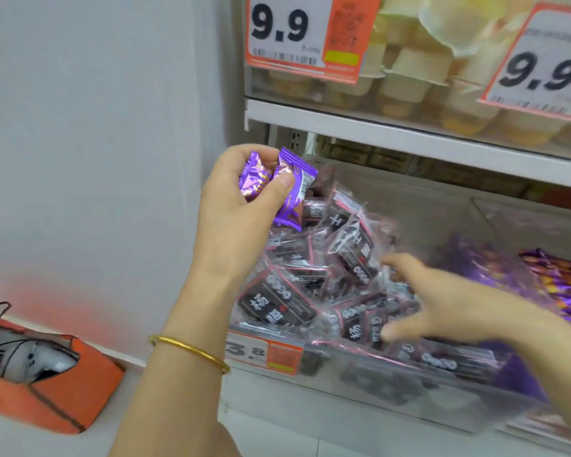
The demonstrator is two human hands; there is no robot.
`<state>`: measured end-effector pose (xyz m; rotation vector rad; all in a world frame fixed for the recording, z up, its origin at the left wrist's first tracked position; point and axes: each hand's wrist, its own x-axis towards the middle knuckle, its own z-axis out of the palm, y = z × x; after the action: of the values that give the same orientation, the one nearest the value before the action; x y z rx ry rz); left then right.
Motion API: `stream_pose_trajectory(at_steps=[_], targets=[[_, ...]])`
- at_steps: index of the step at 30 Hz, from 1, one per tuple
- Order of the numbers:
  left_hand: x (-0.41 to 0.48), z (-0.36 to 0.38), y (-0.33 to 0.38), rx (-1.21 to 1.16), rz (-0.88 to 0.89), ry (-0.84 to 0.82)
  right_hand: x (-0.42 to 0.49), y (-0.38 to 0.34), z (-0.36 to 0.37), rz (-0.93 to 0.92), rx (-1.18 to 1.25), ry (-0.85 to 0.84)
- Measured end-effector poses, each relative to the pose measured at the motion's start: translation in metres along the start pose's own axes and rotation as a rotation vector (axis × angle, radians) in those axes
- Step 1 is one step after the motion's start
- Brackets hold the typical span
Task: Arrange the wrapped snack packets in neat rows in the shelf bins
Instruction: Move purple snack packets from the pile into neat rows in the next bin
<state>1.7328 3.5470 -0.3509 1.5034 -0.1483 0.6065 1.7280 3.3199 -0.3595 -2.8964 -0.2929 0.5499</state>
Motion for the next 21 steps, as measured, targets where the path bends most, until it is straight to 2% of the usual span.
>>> stream_pose_trajectory(at_steps=[1,3,5,10,15,19,21], targets=[[-0.002,0.006,0.001,0.010,0.004,-0.021,0.001,-0.002,0.008,0.024,-0.065,-0.031],[-0.004,0.017,0.003,0.034,0.014,-0.054,0.005,-0.003,0.021,0.047,-0.265,0.082],[-0.007,0.026,0.004,0.050,0.021,-0.080,0.008,-0.001,0.026,0.037,-0.314,0.186],[-0.012,0.041,0.007,0.056,0.042,-0.112,0.016,0.012,0.014,0.054,-0.138,0.211],[-0.014,0.051,0.006,0.023,0.037,-0.137,0.015,0.024,-0.013,-0.007,0.190,0.477],[-0.018,0.068,0.006,-0.018,0.006,-0.227,0.013,0.029,-0.006,-0.034,0.022,0.383],[-0.021,0.078,0.007,-0.056,-0.018,-0.285,0.004,0.037,-0.010,-0.040,0.141,0.528]])
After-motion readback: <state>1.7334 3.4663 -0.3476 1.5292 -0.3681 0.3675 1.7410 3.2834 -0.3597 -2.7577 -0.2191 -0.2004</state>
